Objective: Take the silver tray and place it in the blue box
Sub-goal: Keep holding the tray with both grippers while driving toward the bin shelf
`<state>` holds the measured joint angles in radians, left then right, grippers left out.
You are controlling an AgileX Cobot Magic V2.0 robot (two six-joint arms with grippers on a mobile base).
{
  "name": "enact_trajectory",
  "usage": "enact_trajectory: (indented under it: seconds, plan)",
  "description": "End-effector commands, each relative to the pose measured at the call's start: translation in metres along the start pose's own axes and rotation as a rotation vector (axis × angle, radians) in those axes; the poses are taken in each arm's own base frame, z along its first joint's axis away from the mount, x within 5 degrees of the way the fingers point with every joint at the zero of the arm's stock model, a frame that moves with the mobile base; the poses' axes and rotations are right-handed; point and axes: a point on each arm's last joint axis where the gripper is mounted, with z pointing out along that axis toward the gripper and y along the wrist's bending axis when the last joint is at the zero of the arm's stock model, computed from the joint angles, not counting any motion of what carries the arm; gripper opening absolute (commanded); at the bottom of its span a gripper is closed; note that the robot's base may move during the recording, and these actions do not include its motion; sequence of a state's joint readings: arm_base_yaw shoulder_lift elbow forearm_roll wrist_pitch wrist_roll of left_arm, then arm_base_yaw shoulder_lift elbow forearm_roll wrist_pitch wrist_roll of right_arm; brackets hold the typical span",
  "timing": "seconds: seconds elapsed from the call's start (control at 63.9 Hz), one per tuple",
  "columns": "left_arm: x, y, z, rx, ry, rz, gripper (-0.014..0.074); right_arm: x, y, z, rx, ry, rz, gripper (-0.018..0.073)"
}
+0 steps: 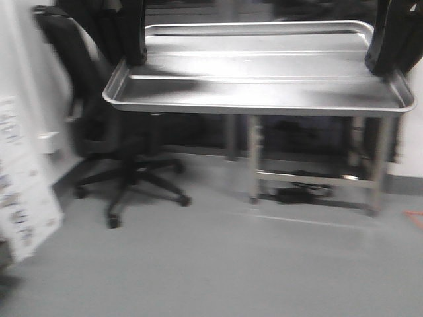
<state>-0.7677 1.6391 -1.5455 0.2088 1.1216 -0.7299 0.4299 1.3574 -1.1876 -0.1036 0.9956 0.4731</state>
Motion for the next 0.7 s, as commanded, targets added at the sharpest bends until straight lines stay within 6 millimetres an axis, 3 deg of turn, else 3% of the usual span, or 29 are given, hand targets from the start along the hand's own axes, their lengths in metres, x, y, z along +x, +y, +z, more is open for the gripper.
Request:
enact_trajectory:
  seconds: [0.0, 0.689]
  plan:
    - [-0.0088, 0.0055, -0.027, 0.013, -0.102, 0.002, -0.0105, -0.0067, -0.0041, -0.0172, 0.014, -0.075, -0.03, 0.0059]
    - [-0.0088, 0.0055, -0.027, 0.013, -0.102, 0.002, -0.0105, -0.0067, -0.0041, -0.0172, 0.014, -0.075, -0.03, 0.0059]
